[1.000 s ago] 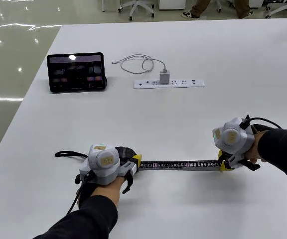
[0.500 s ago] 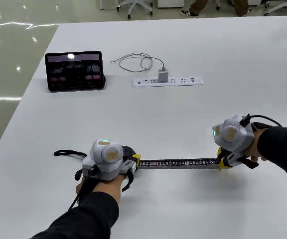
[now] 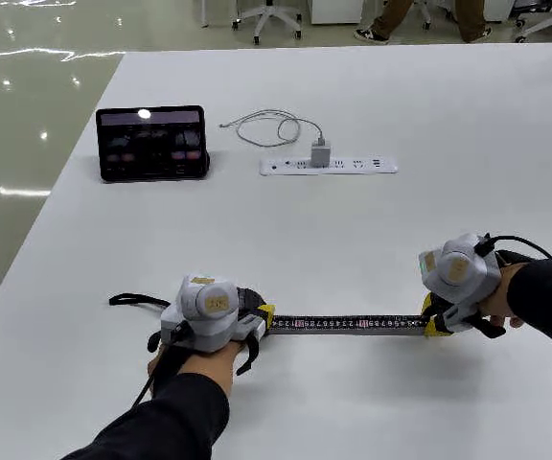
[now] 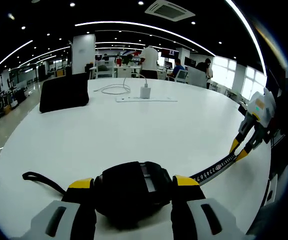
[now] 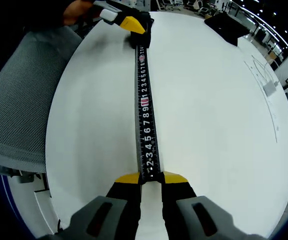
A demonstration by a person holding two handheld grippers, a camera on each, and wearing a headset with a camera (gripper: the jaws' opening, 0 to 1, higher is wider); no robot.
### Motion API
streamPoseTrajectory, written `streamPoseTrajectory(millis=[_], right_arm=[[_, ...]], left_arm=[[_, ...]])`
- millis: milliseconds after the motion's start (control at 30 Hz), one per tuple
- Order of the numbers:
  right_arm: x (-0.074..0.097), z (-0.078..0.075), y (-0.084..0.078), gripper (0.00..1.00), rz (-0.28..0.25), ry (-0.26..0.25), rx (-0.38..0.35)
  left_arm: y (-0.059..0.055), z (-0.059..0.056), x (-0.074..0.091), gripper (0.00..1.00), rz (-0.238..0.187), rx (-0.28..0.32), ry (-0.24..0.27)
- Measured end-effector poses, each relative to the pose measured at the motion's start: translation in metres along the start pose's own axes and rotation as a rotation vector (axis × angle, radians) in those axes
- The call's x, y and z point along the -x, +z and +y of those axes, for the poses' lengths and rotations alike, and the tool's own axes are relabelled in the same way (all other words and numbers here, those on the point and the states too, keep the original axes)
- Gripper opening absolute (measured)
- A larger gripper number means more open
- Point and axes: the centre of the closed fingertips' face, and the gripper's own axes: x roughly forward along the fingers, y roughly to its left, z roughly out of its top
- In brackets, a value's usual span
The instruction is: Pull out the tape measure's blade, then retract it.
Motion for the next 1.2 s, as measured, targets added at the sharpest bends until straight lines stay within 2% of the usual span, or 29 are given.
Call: streamPoseTrajectory(millis=[733,1200], right_arm=[[-0.008,0.0,0.021,0.11,-0.006,-0.016,0.038],[-0.01,0.003,0.032,0.11,-0.024,-0.01,0.01]], left_arm=[[-0.001,0.0,0.0,0.56,0.016,0.01,-0.008],[-0.001,0.0,0.0,0.56,0.02,0.017,-0.011]])
